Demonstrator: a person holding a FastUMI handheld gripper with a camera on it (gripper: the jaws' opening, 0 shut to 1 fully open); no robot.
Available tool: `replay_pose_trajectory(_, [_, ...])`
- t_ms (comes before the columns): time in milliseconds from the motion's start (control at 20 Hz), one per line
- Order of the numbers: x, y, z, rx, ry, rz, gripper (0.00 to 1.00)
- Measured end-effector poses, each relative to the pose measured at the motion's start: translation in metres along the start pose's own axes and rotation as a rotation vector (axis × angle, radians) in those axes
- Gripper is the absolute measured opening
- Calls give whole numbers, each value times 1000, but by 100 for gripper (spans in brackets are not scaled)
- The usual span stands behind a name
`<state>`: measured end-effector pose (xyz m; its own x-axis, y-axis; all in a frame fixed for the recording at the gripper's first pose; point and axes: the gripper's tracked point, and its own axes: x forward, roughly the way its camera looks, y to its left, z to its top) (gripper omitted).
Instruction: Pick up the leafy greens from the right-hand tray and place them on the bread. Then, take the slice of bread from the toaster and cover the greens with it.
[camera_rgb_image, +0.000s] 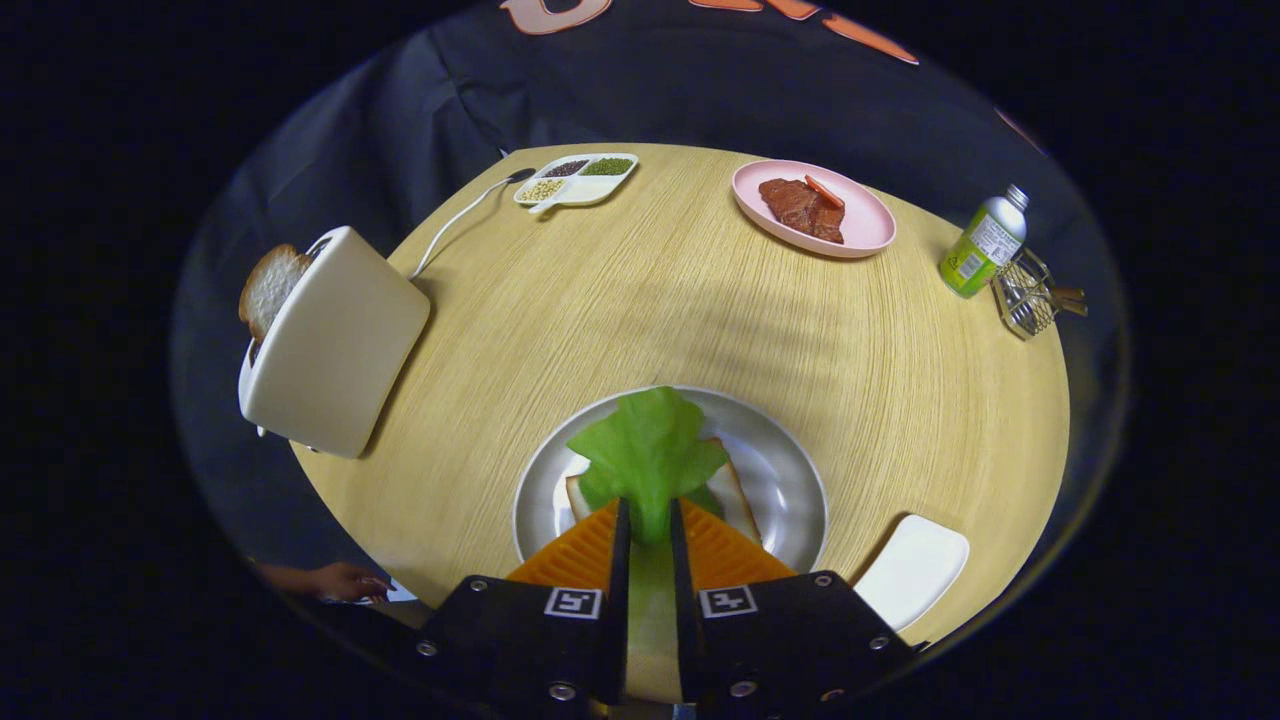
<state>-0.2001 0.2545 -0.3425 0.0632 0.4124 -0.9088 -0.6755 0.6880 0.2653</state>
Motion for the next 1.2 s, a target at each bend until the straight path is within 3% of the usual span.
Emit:
replay_pose_trajectory(200, [-10,-3,9,2,-65,-34,40])
replay_pose_trajectory(450, [-43,13,45,-4,-231,-12,77])
replay_pose_trajectory(550, [-60,26,63,-3,-290,5,85])
replay_pose_trajectory(750, [-91,53,90,-6,-331,9,93])
replay_pose_trajectory(1200, [-120,150,145,-86,-317,51,95])
